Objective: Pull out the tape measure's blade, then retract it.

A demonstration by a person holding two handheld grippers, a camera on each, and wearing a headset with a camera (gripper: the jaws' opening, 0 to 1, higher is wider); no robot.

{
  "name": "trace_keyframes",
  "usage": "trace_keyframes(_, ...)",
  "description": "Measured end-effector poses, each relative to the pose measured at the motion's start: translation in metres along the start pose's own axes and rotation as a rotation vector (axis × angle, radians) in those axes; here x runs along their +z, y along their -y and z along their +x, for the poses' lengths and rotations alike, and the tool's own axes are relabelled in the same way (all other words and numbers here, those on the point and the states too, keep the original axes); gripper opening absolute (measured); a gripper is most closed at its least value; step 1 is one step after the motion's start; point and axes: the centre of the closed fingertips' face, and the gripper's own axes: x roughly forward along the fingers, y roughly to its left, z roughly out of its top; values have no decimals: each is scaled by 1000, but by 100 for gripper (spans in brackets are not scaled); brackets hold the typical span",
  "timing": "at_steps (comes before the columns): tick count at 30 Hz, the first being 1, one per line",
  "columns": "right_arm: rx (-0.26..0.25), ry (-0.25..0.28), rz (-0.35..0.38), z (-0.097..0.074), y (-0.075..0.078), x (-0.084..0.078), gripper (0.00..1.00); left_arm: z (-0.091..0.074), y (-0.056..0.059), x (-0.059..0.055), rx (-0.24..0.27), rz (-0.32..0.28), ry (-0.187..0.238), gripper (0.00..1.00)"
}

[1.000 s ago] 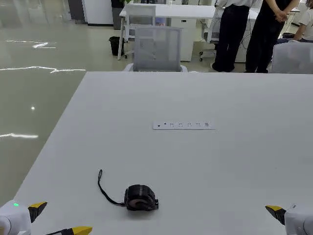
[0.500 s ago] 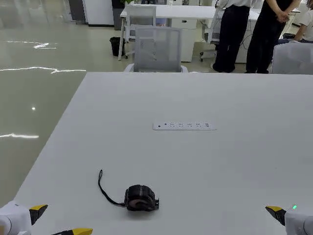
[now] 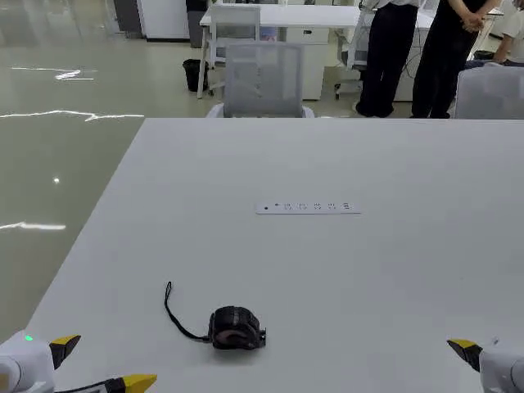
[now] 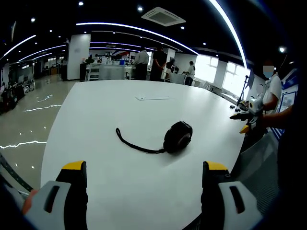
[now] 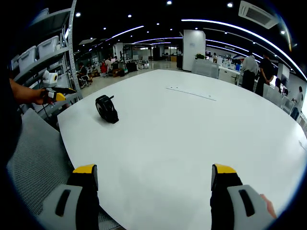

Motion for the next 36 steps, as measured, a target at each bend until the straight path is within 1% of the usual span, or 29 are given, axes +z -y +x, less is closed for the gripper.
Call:
trace_keyframes(3,-8,1,10,0,2,-3,100,0,1,0,-3,3,1,99)
trace_keyframes(7,-9,5,2,0,4,-4,100,0,-1,3,3,1,5,99)
trace_keyframes(10,-9,12,-1,0,5,-3,100,2,-3,5,8,-2,12,99)
trace_keyframes(14,-5,27,-12,-1,3,0,100,2,-1,7,4,3,17,99)
trace_keyframes(17,-8,17,-7,-1,5,-3,100,2,-2,6,4,4,18,99)
trace_keyframes(20,-8,18,-3,-1,5,-4,100,1,-4,7,8,1,19,99)
trace_keyframes(23,-5,5,2,1,4,-7,100,-1,-5,8,11,2,14,99)
trace_keyframes(25,-2,-2,11,1,2,-8,100,-2,-7,5,11,-4,-3,99)
trace_keyframes(27,-1,-15,15,2,3,-12,100,-3,-8,5,16,-6,-8,99)
trace_keyframes(29,3,-14,18,1,0,-11,100,-3,-8,4,16,-19,-13,99)
trace_keyframes(30,2,-13,15,1,0,-11,100,-3,-8,4,15,-17,-10,99)
trace_keyframes(32,3,-18,14,1,1,-12,100,-3,-5,3,11,-20,-18,99)
trace_keyframes(36,8,-16,11,0,3,-8,100,-3,-1,3,4,-13,-20,99)
